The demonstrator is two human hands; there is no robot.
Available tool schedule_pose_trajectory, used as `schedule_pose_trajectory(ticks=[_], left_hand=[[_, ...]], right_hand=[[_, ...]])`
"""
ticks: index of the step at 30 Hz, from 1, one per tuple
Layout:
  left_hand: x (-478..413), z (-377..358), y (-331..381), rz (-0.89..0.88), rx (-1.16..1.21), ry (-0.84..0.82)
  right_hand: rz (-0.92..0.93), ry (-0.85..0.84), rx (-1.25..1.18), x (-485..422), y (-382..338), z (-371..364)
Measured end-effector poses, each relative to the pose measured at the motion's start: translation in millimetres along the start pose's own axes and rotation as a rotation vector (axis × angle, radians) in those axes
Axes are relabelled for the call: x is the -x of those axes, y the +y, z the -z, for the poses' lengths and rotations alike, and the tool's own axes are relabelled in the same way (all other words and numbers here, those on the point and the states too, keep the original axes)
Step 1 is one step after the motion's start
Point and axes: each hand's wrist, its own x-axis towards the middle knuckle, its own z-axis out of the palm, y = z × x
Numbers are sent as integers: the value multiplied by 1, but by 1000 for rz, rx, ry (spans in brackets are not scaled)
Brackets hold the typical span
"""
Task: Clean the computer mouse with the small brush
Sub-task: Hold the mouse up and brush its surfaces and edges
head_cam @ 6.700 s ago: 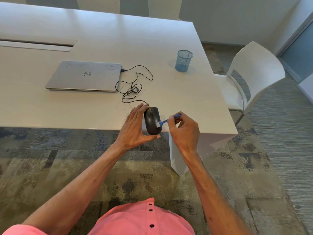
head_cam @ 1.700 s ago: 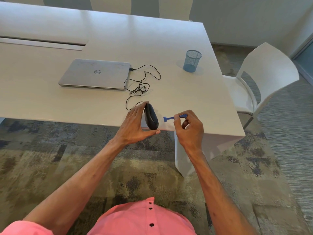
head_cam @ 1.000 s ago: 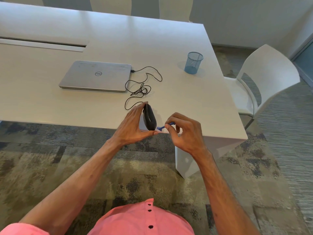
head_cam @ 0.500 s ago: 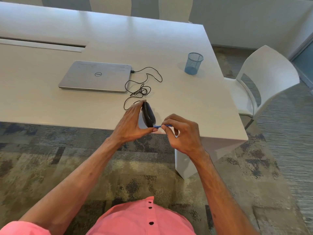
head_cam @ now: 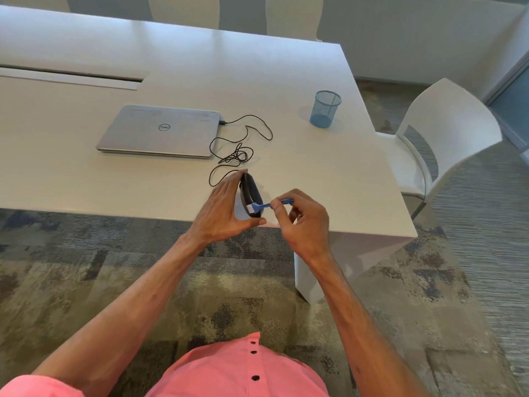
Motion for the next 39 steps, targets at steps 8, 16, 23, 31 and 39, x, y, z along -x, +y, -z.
schedule_pose_trajectory(ticks=[8, 16, 23, 31, 39], left_hand=[[5, -5, -1, -80, -11, -44], [3, 0, -1, -78, 25, -11], [-2, 1, -4, -83, 16, -17], [-5, -3, -2, -108, 25, -29], [-3, 0, 1, -130, 44, -1]], right_hand=[[-360, 138, -201, -27, 0, -8], [-521, 135, -166, -30, -1, -15], [-614, 125, -65, -30, 6, 0], [-711, 116, -578, -32, 6, -11], [-788, 84, -475, -20, 15, -5]])
